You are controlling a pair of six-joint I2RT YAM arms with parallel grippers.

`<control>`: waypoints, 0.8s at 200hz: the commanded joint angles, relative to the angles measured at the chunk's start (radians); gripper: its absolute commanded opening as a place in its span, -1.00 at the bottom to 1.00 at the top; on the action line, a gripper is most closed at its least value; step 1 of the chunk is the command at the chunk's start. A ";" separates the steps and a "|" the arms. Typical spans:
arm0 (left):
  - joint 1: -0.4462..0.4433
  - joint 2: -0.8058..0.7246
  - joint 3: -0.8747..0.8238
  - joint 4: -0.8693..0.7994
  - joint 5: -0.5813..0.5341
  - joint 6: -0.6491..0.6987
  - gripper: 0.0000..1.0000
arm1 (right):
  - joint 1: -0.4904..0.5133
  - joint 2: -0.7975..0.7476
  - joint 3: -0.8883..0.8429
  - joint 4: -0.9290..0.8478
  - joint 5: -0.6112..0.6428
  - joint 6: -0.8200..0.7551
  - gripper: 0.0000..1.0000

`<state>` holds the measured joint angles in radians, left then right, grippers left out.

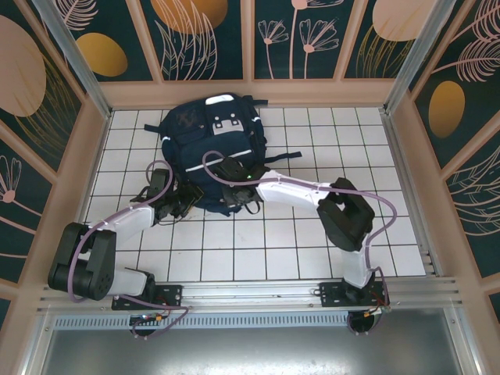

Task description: Pack the student bag

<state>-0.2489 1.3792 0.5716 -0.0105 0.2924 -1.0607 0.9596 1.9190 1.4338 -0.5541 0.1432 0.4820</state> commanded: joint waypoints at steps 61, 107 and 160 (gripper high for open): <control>-0.011 -0.031 -0.014 0.004 -0.015 -0.028 -0.03 | 0.023 -0.171 -0.126 0.055 -0.075 0.026 -0.37; -0.015 -0.021 -0.022 0.005 -0.007 -0.024 -0.02 | -0.035 -0.086 -0.068 0.147 -0.194 -0.043 -0.13; -0.017 -0.007 -0.015 0.010 -0.004 -0.022 -0.01 | -0.107 -0.017 -0.059 0.202 -0.381 -0.092 -0.17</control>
<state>-0.2565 1.3621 0.5632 -0.0029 0.2836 -1.0790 0.8703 1.8660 1.3464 -0.3885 -0.1249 0.4301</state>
